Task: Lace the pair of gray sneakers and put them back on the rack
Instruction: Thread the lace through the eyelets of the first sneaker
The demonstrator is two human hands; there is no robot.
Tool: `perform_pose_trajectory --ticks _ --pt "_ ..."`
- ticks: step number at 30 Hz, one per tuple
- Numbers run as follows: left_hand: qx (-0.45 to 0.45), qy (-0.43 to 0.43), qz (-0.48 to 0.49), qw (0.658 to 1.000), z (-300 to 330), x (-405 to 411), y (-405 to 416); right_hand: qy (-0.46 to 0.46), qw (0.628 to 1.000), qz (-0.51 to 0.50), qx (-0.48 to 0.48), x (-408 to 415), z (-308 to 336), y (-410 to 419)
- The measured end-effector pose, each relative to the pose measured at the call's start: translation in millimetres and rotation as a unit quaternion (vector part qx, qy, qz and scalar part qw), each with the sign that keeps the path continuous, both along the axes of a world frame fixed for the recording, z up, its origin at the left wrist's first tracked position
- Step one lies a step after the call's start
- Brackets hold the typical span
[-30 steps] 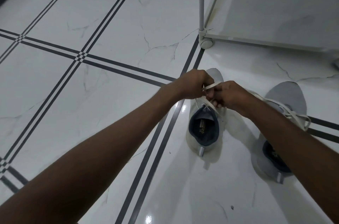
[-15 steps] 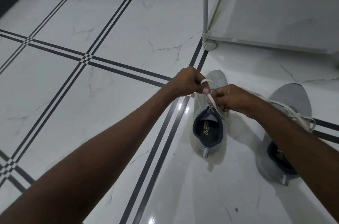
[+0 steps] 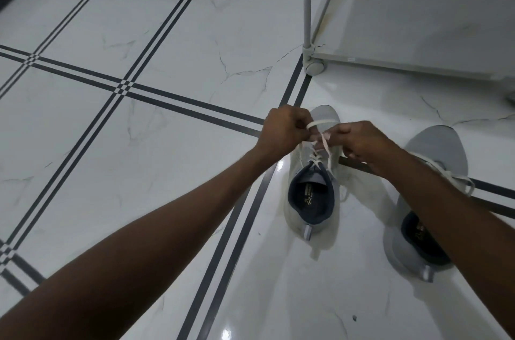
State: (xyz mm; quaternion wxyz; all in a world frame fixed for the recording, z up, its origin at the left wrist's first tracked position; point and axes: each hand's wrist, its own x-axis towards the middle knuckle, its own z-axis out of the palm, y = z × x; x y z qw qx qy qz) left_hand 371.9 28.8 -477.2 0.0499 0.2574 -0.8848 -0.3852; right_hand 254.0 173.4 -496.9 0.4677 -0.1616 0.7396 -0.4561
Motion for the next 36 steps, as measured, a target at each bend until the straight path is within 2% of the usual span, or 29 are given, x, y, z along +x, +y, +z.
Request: perform_pose_trajectory --ticks 2,4,5,7,9,11,13,14,16,18,20,22,23,25,26,27,28,31,36 --pt "0.132 -0.012 0.078 0.988 -1 8 -7 0.179 0.983 0.032 0.019 -11 2 4" --pt "0.252 -0.036 0.162 0.953 0 18 -13 0.342 0.928 0.12 0.09 -22 3 8" --pt "0.287 -0.055 0.193 0.937 0 24 -16 0.391 0.9 0.149 0.125 -26 4 11" --pt "0.335 -0.104 0.236 0.906 1 36 -24 0.431 0.864 0.182 0.184 -36 5 16" --pt "0.367 -0.163 0.247 0.882 0 45 -32 0.422 0.845 0.208 0.254 -45 6 23" --pt "0.323 -0.228 0.234 0.888 -4 50 -31 0.394 0.822 0.254 0.323 -49 7 27" --pt "0.156 -0.252 0.172 0.94 -11 49 -28 0.393 0.787 0.296 0.372 -41 7 28" --pt "0.061 -0.228 0.123 0.964 -11 46 -25 0.416 0.778 0.294 0.367 -31 9 27" --pt "-0.024 -0.165 0.01 0.986 -5 37 -13 0.472 0.786 0.276 0.289 -7 11 18" --pt "-0.027 -0.18 -0.076 0.98 -3 28 -2 0.453 0.828 0.268 0.195 15 9 9" --pt "-0.029 -0.201 -0.099 0.974 -8 27 7 0.417 0.867 0.242 0.128 28 0 8" --pt "-0.02 -0.184 -0.084 0.979 -12 30 10 0.371 0.905 0.185 0.094 32 -6 11" --pt "-0.005 -0.176 -0.071 0.982 -14 31 8 0.328 0.929 0.147 0.083 31 -7 11" --pt "0.021 -0.168 -0.06 0.984 -13 32 6 0.151 0.985 0.062 0.054 29 -3 11" --pt "0.005 -0.162 -0.067 0.985 -12 32 5 0.066 0.996 0.039 0.054 27 -2 11" --pt "-0.022 -0.154 -0.08 0.985 -11 32 3 0.022 0.997 0.049 0.056 25 -3 11" --pt "-0.042 -0.15 -0.093 0.983 -11 31 2 0.028 0.994 0.082 0.062 22 -5 13" --pt "-0.051 -0.165 -0.104 0.979 -15 35 -5 0.111 0.972 0.193 0.068 11 -10 24" --pt "0.045 -0.211 -0.026 0.976 -33 58 -7 0.185 0.956 0.199 0.113 -6 -34 36"
